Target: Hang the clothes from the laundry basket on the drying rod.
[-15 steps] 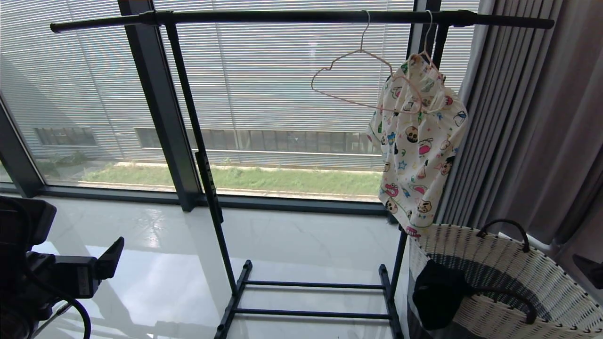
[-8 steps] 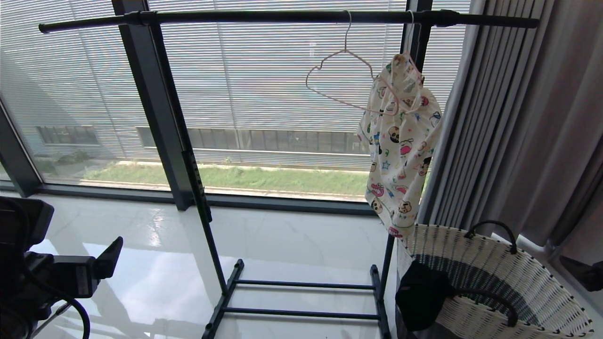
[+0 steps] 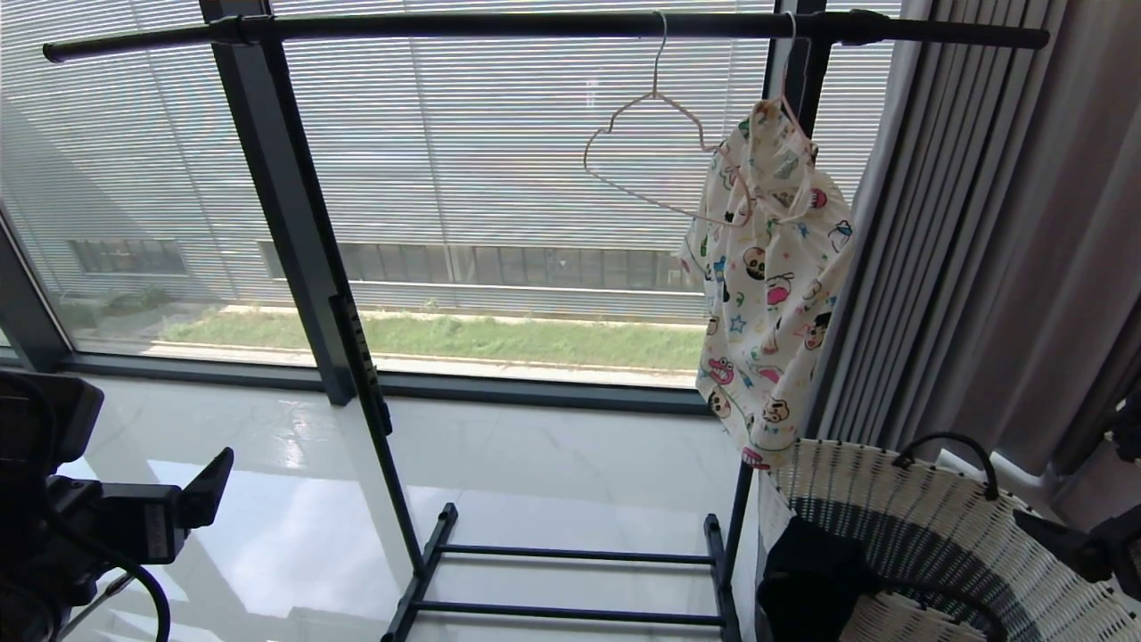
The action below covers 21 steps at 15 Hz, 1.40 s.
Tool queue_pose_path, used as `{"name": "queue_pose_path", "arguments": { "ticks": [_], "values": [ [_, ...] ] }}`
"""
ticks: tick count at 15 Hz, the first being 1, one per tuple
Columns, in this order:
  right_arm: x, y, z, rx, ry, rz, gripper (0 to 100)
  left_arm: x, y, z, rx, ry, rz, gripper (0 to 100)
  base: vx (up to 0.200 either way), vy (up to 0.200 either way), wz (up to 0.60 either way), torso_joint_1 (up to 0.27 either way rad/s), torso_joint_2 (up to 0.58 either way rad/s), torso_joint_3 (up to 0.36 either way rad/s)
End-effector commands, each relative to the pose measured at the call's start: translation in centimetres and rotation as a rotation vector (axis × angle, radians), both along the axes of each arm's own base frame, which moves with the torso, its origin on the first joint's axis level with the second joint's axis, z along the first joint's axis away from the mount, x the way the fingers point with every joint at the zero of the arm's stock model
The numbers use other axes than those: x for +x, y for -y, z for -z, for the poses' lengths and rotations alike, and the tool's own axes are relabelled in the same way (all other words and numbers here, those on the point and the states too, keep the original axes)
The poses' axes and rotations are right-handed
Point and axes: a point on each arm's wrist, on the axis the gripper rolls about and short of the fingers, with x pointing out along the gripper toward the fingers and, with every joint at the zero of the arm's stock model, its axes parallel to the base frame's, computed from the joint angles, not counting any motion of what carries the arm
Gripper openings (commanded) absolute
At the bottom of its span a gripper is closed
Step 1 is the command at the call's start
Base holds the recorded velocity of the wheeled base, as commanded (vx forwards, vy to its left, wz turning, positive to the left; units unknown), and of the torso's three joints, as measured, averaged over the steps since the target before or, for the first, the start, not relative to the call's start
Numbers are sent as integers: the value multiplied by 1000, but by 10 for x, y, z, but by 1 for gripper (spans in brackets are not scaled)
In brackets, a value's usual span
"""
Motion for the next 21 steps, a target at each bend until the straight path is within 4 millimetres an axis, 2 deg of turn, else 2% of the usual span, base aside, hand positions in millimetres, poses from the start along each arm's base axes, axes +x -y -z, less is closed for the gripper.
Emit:
{"name": "queue_pose_path", "arguments": {
  "ticks": [1,4,6,9,11,15,18,21],
  "values": [
    [5,-3,14,-14,-73,-30,100,-1,0,3,2,-13,0,100,200,0,0,2,2,2],
    [-2,-15,47,-92,-215,-162,100,-1,1,5,1,-23,6,100,67,0,0,1,2,1],
    [1,-27,63,-125,-303,-238,100,-1,3,6,0,-26,24,100,0,0,0,0,0,0],
    [16,-38,77,-152,-374,-274,100,0,5,7,1,-31,38,100,0,0,0,0,0,0],
    [37,-55,99,-167,-395,-317,100,0,5,8,-2,-37,40,100,0,0,0,0,0,0],
    [56,-82,145,-243,-486,-367,100,-4,4,15,-2,-60,37,100,0,0,0,0,0,0],
    [71,-86,167,-298,-463,-290,100,-7,4,19,-2,-72,37,100,0,0,0,0,0,0],
    [82,-87,180,-312,-448,-250,100,-7,4,21,-2,-85,38,100,0,0,0,0,0,0]
  ]
}}
